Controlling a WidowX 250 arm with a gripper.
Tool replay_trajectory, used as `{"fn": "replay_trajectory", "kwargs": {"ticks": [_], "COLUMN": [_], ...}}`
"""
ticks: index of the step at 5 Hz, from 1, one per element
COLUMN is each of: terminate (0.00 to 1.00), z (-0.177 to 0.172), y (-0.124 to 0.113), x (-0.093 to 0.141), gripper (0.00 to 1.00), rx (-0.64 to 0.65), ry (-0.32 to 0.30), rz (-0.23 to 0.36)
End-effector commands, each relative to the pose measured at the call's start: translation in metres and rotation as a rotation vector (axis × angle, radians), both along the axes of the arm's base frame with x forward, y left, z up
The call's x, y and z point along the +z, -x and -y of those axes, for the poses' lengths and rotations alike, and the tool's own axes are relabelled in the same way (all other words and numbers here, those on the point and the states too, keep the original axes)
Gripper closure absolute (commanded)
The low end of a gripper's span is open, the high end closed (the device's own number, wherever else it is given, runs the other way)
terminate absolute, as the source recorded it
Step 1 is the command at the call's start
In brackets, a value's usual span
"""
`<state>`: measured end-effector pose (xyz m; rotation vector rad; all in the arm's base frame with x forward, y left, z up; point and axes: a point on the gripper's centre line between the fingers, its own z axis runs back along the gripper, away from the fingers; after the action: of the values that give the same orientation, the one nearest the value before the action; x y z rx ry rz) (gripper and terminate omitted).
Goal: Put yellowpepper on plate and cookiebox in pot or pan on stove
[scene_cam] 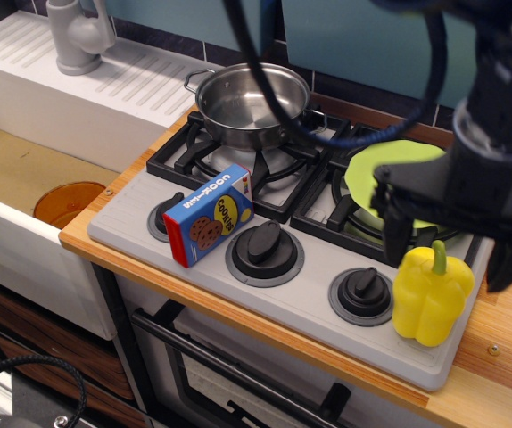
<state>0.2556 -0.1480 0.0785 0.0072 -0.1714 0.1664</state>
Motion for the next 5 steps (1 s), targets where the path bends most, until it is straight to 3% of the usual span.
{"fn": "replay_trajectory", "kwargs": {"ticks": [1,5], "terminate": [0.00,0.00], "z": [0.005,0.010], "y": [-0.006,-0.011], "x": [-0.005,-0.030], "gripper": [0.00,0.00], "rx": [0.013,0.034], "ry": [0.019,0.022], "rz": [0.043,0.113]}}
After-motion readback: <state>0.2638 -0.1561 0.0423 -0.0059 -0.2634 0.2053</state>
